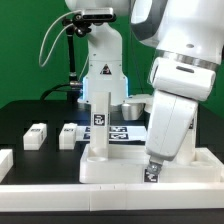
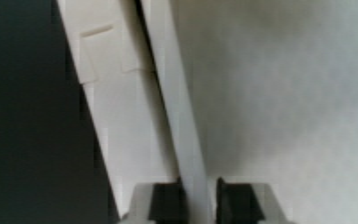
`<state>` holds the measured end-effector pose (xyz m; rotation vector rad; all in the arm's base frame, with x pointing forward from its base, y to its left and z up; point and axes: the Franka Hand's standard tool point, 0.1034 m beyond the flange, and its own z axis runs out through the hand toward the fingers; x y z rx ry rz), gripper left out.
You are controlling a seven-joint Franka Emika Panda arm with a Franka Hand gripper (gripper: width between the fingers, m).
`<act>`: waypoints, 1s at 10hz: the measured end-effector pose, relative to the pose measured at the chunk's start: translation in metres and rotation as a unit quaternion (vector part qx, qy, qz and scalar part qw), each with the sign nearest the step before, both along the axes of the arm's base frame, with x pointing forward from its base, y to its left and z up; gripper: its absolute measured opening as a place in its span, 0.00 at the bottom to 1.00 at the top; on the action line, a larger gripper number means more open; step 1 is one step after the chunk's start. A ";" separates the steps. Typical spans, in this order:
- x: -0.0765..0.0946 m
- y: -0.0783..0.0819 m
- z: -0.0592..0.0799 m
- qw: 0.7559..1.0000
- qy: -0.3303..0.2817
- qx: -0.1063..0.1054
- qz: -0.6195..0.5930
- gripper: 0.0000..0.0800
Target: Assemble desk
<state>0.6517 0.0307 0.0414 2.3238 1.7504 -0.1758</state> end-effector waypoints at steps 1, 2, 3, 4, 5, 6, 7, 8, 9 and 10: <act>-0.002 -0.004 -0.003 1.000 0.004 -0.001 -0.003 0.09; -0.003 -0.005 -0.003 1.000 0.005 -0.001 -0.004 0.09; -0.003 -0.005 -0.003 1.000 0.005 -0.001 -0.004 0.16; -0.003 -0.005 -0.003 1.000 0.005 -0.001 -0.005 0.40; -0.003 -0.006 -0.003 1.000 0.005 -0.001 -0.005 0.57; -0.003 -0.006 -0.003 1.000 0.005 -0.001 -0.005 0.57; -0.003 -0.007 -0.003 1.000 0.005 -0.001 -0.006 0.75; -0.003 -0.007 -0.003 1.000 0.005 -0.001 -0.006 0.79; -0.003 -0.008 -0.003 1.000 0.005 -0.001 -0.007 0.79; -0.003 -0.008 -0.003 1.000 0.005 -0.001 -0.007 0.81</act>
Offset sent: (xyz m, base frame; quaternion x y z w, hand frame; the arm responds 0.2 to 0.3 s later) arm 0.0000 0.0000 0.0000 0.0000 0.0000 0.0000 1.0000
